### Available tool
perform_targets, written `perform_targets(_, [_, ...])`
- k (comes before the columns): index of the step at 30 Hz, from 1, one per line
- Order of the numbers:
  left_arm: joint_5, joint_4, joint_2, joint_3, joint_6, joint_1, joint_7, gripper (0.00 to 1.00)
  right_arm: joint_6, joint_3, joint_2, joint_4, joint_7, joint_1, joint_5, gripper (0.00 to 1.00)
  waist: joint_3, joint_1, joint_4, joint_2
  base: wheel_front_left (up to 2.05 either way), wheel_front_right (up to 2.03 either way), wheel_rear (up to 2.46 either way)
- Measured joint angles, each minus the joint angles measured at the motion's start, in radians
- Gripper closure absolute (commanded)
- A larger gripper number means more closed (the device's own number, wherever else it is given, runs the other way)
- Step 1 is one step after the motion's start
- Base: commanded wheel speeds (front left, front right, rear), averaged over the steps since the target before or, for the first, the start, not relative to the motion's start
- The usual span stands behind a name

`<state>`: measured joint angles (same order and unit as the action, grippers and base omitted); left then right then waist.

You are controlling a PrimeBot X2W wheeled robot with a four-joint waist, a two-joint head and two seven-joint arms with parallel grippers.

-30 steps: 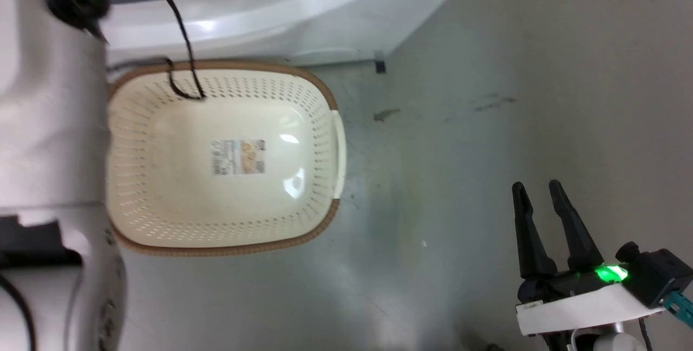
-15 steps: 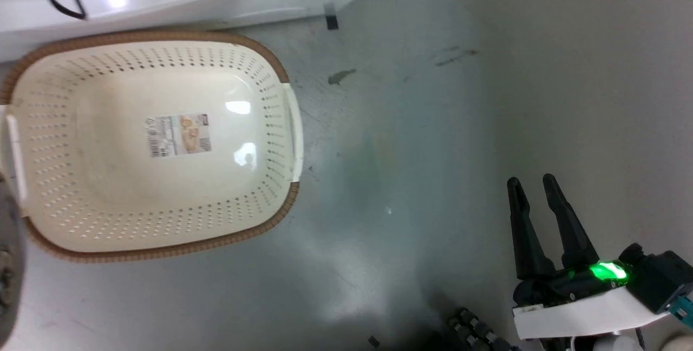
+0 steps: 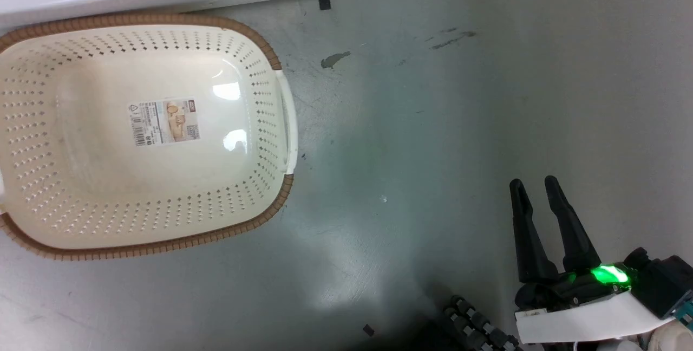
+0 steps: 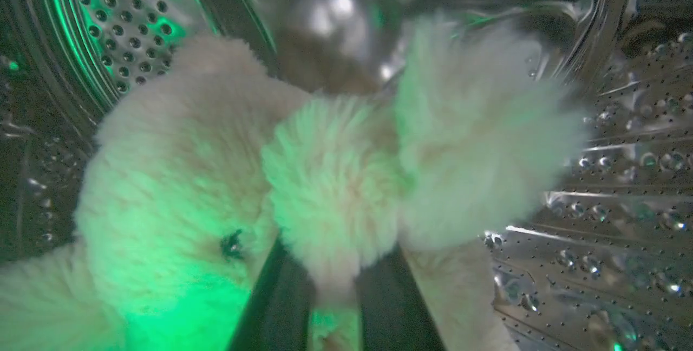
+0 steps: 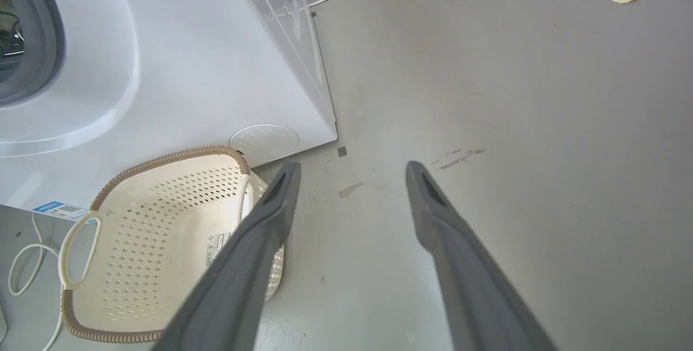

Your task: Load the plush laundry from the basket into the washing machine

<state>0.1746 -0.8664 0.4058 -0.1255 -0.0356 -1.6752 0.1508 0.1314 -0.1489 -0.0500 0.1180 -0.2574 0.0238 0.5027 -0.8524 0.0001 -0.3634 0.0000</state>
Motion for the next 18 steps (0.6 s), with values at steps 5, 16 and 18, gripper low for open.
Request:
perform_targets(5, [0.005, -0.043, -0.018, -0.012, -0.003, 0.000, -0.002, 0.00, 0.000, 0.005, 0.000, -0.001, 0.000, 0.008, 0.000, 0.00, 0.000, -0.0001, 0.018, 0.0000, 0.00, 0.00, 0.00])
perform_targets(16, [0.059, -0.123, -0.125, -0.030, -0.038, 0.042, 0.053, 0.00, 0.000, 0.039, 0.000, -0.024, 0.000, 0.086, -0.034, 0.00, 0.049, -0.0001, 0.107, 0.0000, 0.00, 0.00, 0.00])
perform_targets(18, [0.066, -0.135, -0.144, -0.035, -0.041, 0.081, 0.068, 0.00, 0.000, 0.046, 0.000, -0.034, 0.000, 0.098, -0.046, 0.00, 0.069, -0.0001, 0.123, 0.0000, 0.00, 0.00, 0.00])
